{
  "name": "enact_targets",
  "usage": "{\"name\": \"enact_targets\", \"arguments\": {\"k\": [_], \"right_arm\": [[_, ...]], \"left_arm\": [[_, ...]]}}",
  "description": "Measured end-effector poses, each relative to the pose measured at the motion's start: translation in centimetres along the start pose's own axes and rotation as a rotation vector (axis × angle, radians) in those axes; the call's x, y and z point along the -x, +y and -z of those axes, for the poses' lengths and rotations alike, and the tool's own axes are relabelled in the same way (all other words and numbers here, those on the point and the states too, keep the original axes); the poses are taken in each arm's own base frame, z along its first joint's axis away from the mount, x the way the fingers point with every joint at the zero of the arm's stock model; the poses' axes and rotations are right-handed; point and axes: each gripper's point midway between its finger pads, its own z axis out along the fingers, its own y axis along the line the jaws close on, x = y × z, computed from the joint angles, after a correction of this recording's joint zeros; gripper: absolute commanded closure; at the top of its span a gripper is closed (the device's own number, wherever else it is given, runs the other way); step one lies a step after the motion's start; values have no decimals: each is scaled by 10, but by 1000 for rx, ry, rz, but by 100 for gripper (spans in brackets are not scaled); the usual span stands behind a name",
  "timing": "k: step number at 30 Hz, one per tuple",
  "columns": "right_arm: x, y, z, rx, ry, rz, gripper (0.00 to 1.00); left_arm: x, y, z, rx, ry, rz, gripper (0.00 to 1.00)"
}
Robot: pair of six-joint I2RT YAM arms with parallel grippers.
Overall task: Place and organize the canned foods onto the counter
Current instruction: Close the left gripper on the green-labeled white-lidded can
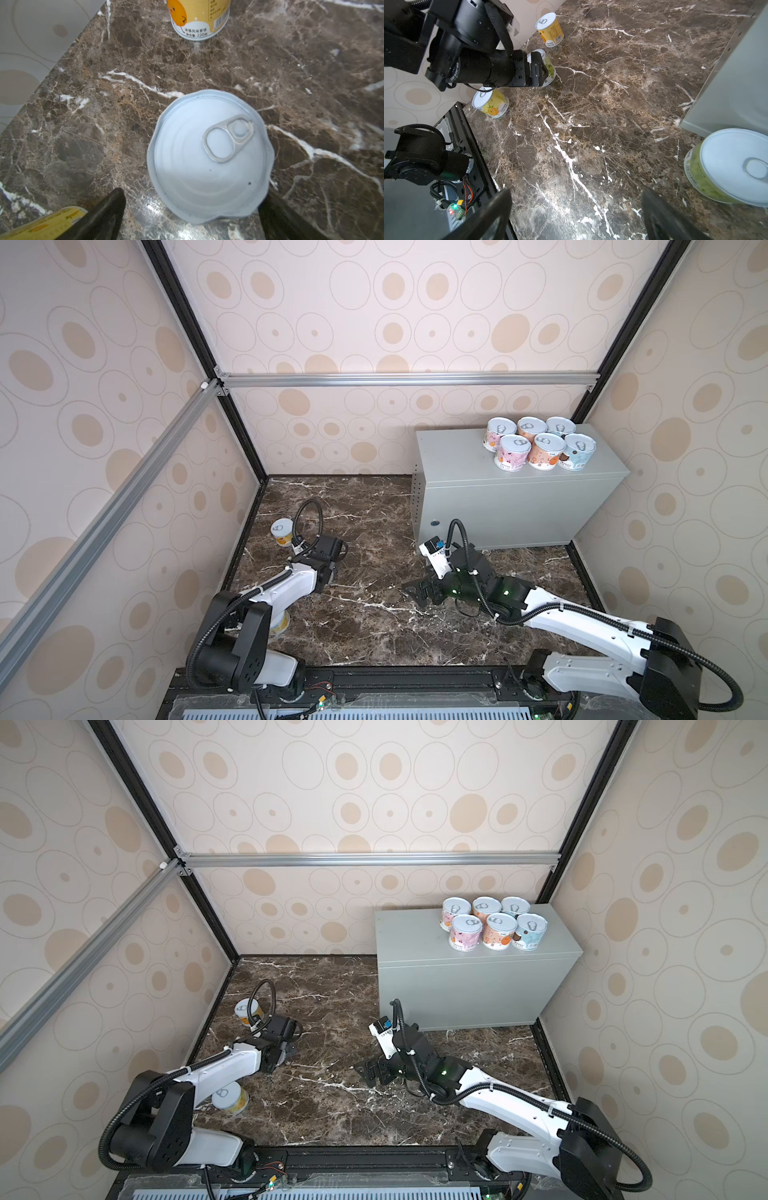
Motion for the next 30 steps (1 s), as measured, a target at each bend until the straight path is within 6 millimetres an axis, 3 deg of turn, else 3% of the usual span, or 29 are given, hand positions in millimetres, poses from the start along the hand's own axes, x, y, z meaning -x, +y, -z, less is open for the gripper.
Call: {"name": "enact_targets", "arguments": {"k": [21, 30], "right_arm": [[-8, -6, -8, -26, 29, -3, 1], [-6, -7, -9, -25, 17, -2, 1]], "left_arm": [[13, -21, -39, -19, -67, 32, 1], [11, -17, -44, -1, -81, 48, 15]]}}
